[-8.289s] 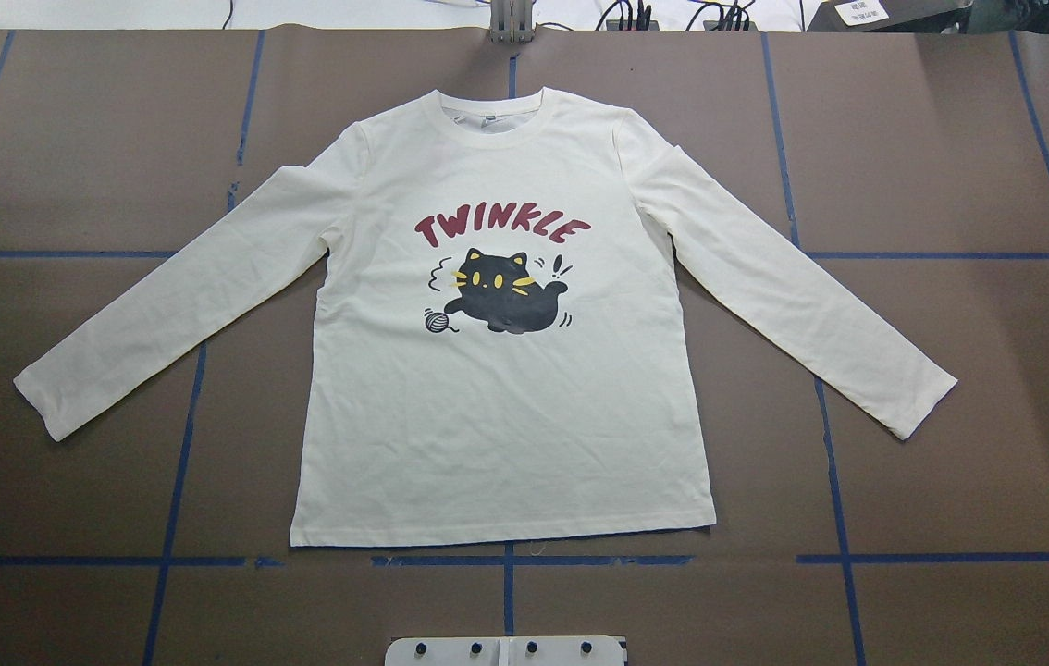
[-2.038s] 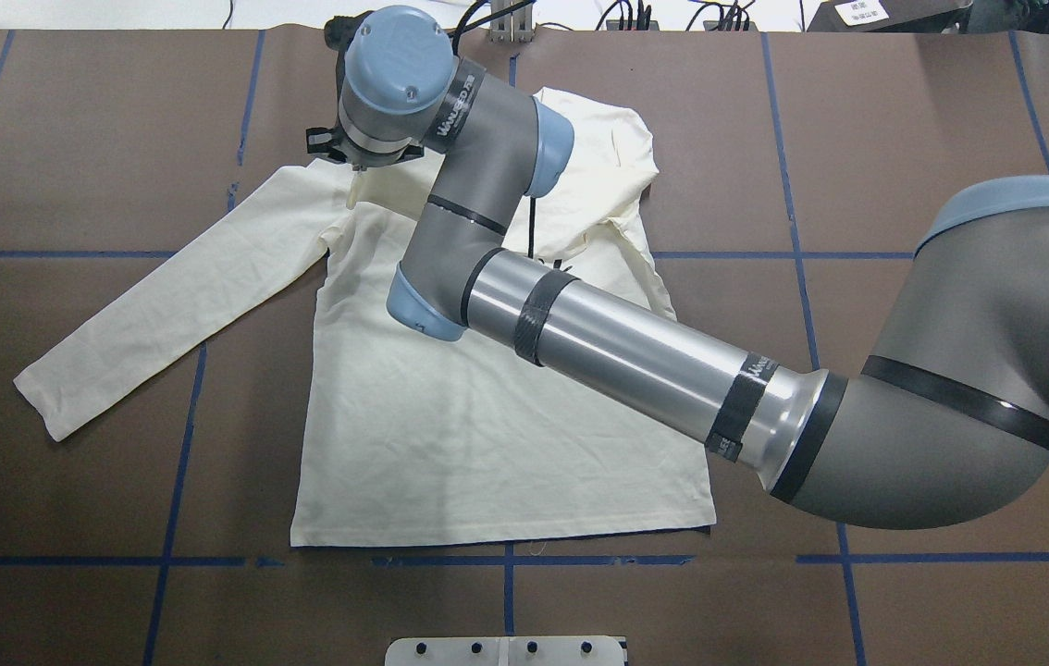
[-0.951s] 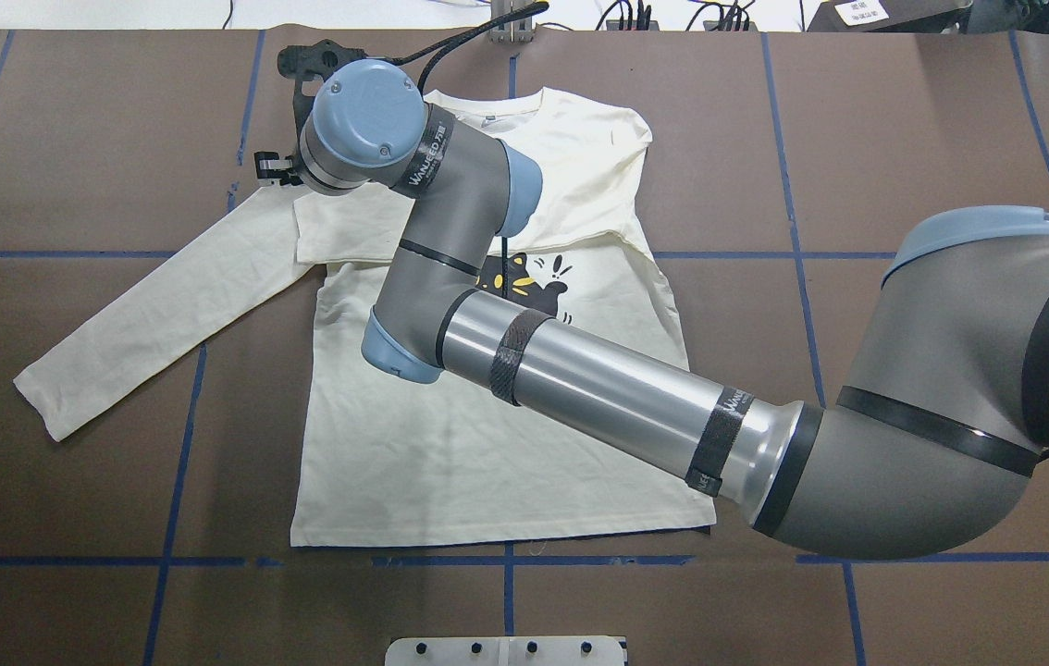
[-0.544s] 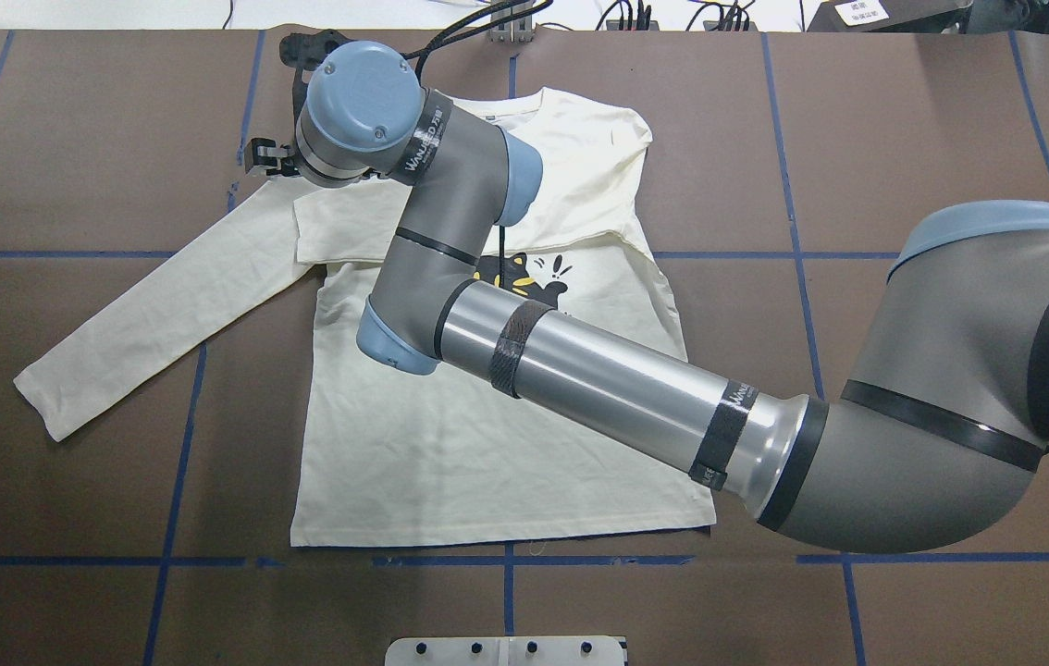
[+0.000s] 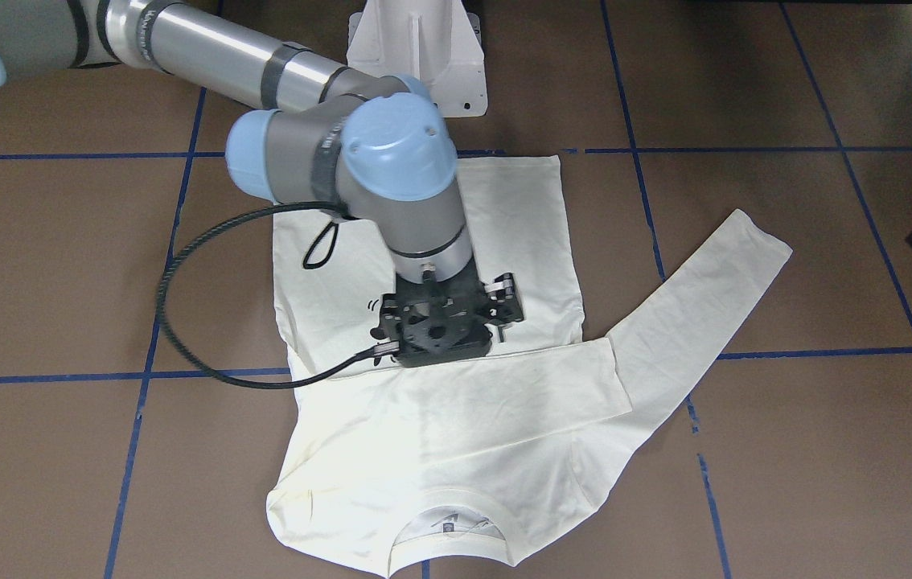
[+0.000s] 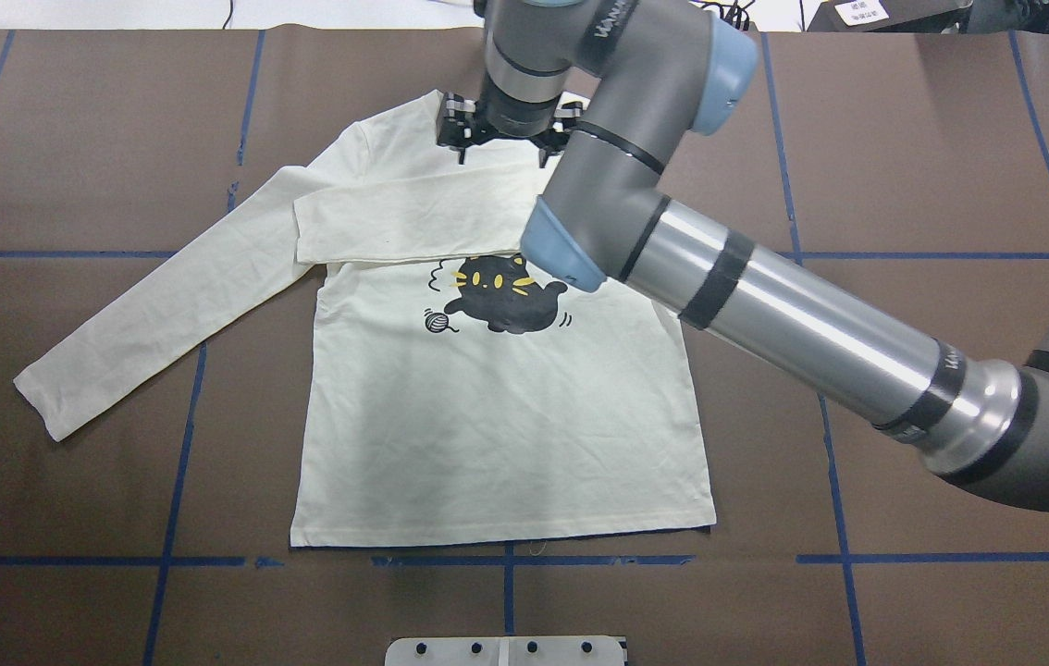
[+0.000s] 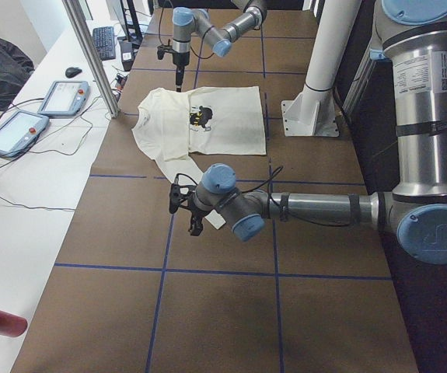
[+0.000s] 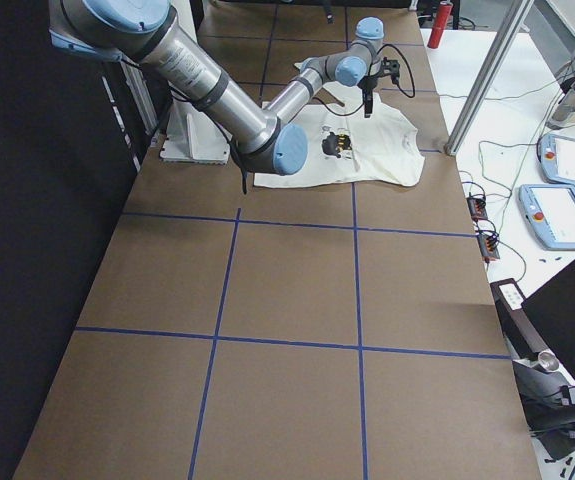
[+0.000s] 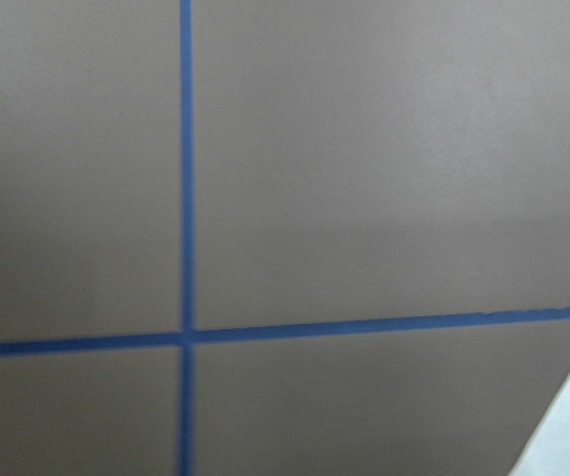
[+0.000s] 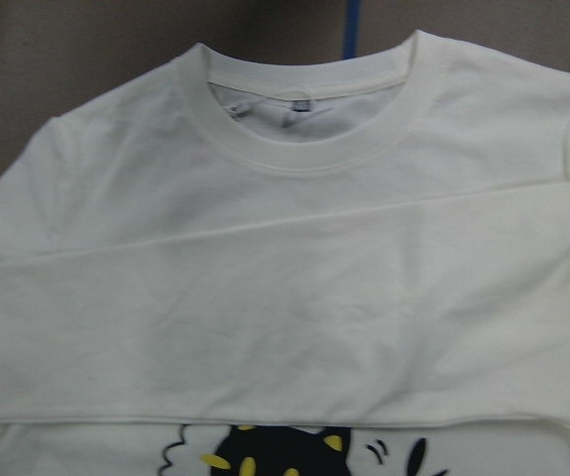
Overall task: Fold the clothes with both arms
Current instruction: 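Release the sleeve and lift the right gripper back toward its side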
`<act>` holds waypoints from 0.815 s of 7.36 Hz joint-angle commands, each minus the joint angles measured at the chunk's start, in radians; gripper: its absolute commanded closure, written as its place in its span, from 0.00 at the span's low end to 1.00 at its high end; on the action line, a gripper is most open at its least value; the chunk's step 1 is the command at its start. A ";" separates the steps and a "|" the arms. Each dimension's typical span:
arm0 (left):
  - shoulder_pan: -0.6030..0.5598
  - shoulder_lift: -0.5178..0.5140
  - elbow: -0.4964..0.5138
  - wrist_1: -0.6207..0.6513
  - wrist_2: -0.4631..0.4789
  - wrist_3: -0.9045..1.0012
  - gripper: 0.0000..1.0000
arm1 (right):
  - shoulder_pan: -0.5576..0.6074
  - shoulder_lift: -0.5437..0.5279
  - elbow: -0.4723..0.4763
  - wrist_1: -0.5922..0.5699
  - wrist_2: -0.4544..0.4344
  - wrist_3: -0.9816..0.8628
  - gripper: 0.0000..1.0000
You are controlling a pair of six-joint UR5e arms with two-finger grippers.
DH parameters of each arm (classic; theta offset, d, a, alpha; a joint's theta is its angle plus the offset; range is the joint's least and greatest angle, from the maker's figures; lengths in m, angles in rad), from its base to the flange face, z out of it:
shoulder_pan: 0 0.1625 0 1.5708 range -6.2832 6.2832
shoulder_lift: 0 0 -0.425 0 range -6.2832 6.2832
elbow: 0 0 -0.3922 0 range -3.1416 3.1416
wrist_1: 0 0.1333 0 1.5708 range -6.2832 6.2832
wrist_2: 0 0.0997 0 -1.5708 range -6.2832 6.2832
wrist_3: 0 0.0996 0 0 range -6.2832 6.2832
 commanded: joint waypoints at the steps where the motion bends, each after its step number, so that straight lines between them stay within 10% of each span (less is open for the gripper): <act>1: 0.225 0.062 -0.117 0.007 0.172 -0.259 0.00 | 0.059 -0.274 0.267 -0.136 0.066 -0.111 0.00; 6: 0.462 0.026 -0.101 0.178 0.423 -0.437 0.01 | 0.089 -0.444 0.377 -0.149 0.111 -0.199 0.00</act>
